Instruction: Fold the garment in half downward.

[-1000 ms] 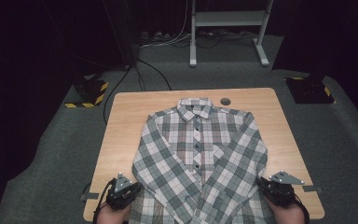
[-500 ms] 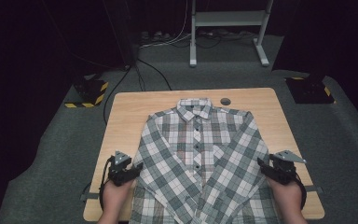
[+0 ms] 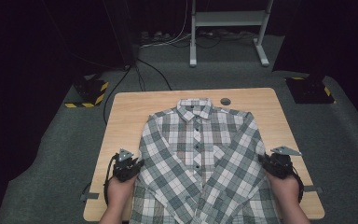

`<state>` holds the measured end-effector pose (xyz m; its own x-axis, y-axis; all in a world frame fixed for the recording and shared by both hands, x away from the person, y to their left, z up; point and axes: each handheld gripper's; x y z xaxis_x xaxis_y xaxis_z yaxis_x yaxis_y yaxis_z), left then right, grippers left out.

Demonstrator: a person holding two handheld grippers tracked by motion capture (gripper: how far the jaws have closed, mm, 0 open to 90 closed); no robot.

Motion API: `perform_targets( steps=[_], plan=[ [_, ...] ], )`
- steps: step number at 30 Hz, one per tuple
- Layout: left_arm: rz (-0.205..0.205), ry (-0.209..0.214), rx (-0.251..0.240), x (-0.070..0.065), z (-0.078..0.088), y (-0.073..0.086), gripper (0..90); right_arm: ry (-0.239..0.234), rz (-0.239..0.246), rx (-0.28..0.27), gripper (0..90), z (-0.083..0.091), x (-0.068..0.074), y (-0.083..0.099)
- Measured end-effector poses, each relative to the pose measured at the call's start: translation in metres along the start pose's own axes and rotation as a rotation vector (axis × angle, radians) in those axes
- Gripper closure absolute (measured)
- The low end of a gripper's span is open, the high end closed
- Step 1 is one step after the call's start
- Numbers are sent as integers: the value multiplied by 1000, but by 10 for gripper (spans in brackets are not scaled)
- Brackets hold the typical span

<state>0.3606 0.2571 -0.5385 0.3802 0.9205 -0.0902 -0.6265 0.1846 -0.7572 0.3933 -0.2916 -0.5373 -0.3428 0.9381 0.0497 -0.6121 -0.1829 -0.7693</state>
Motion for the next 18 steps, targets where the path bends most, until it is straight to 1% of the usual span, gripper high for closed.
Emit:
perform_targets(
  steps=[1, 2, 5, 6, 7, 8, 9, 10, 11, 12, 13, 15, 17, 18],
  plan=[
    [0, 0, 0, 0, 0, 0, 751, 0, 0, 0, 752, 0, 0, 0],
    [-11, 2, 5, -4, 7, 6, 751, -8, 4, 1, 751, 6, 2, 5],
    [-32, 14, 7, -8, 20, 18, 750, -23, 18, -1, 749, 17, 6, 15],
    [-32, 14, 7, -8, 20, 18, 750, -29, 24, -1, 749, 22, 8, 19],
    [-37, 23, 7, -11, 31, 28, 749, -36, 33, -2, 748, 26, 10, 24],
    [-41, 29, 6, -13, 36, 33, 748, -41, 41, -1, 747, 31, 12, 28],
    [-41, 29, 6, -13, 36, 33, 746, -48, 49, -2, 745, 36, 14, 32],
    [-34, 42, 1, -15, 46, 43, 744, -55, 50, -2, 743, 41, 16, 36],
    [-30, 49, 1, -16, 50, 47, 740, -60, 55, -2, 741, 46, 18, 41],
    [-30, 49, 1, -16, 50, 47, 735, -60, 55, -2, 741, 46, 18, 41],
    [-27, 55, 1, -17, 56, 52, 724, -63, 66, -6, 736, 53, 21, 48],
    [-23, 56, 3, -17, 58, 53, 685, -64, 69, -3, 731, 56, 23, 50],
    [-16, 41, 0, -15, 61, 50, 626, -50, 75, 5, 664, 60, 25, 51],
    [-12, 39, -5, -14, 61, 48, 605, -43, 77, -1, 635, 60, 25, 50]
  ],
)
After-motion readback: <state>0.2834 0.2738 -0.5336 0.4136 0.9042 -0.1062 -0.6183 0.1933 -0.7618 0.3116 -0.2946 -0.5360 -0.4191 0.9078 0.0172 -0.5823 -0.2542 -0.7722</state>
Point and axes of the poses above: each handheld gripper's, and its own axes: z roughly backward along the jaws, y roughly out of its underside, x roughly to its left, and after that the axes turned 1 degree about -x, right-handed
